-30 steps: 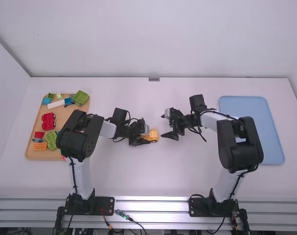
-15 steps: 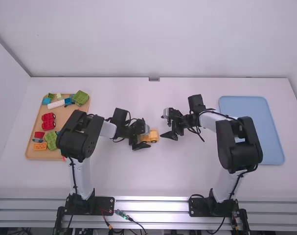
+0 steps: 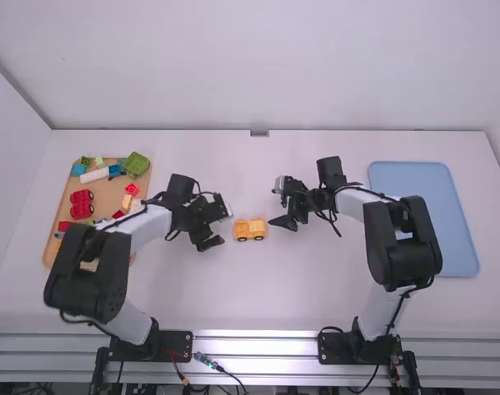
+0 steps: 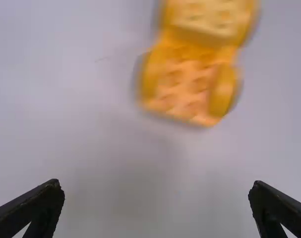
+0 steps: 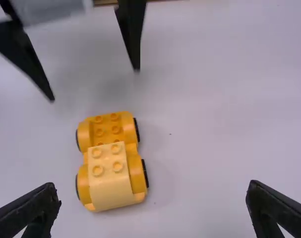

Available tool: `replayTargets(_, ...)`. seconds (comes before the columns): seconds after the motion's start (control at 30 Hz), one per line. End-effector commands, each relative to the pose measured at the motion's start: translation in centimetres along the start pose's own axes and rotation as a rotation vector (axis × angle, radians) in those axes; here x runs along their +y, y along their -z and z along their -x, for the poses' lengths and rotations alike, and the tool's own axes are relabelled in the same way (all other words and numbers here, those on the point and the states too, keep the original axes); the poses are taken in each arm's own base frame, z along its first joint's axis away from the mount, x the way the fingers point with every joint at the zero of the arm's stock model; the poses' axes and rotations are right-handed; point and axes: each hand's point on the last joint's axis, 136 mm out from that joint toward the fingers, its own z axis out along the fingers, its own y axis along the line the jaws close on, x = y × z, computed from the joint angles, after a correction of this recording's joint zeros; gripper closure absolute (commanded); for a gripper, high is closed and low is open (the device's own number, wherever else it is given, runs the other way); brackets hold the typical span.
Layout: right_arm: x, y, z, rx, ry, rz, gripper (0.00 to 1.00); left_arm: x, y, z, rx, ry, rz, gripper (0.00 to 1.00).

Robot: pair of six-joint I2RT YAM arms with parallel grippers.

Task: Assemble lego blocks to make yellow taxi

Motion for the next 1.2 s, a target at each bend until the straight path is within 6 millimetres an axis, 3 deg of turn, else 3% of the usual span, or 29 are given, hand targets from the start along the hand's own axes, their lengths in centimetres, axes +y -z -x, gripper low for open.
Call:
replayTargets(0.0,-0.4,-0.1,-0.7,0.024,-0.107,-0.022,0.01,5.1,3.7,-3.6,0.131,0.228,0.260,0.01)
replayTargets(0.1,-1.6,-0.5,-1.1,0.070,-0.187,-0.088,0.01,10.4,8.2,-6.8,0.087,0.563,0.507,0.01)
replayTargets(0.2,-2.9,-0.6,-1.9,0.128,-0.249,-0.171,0.01,13.4,11.4,-8.9,-0.048,0.832,0.577,0.01)
replayTargets(0.33,-3.7,-0.8,-2.8,0.198,-0.278,-0.243,0.01,14.5,13.7,-10.7,-0.130,0.946,0.495,0.01)
replayTargets(0.43,-3.2,-1.3,-2.5,0.193,-0.273,-0.225,0.01,16.2,15.7,-14.7,-0.015,1.091,0.589,0.01)
replayTargets(0.5,-3.2,-1.3,-2.5,0.193,-0.273,-0.225,0.01,16.6,16.0,-15.7,0.036,1.113,0.605,0.01)
replayTargets(0.57,-3.3,-1.2,-2.5,0.192,-0.273,-0.228,0.01,17.1,15.9,-16.3,0.096,1.128,0.578,0.03)
replayTargets(0.67,-3.3,-1.2,-2.5,0.193,-0.275,-0.227,0.01,18.0,14.7,-16.7,0.158,1.079,0.499,0.19)
replayTargets(0.8,-3.2,-1.2,-2.6,0.195,-0.278,-0.225,0.01,18.3,13.0,-17.9,0.238,1.122,0.413,0.18)
replayTargets(1.0,-3.1,-1.2,-2.6,0.196,-0.277,-0.224,0.01,18.3,9.9,-19.9,0.344,1.189,0.279,0.31)
replayTargets(1.17,-3.2,-1.2,-2.7,0.200,-0.280,-0.227,0.01,18.5,9.2,-20.2,0.335,1.196,0.285,0.39)
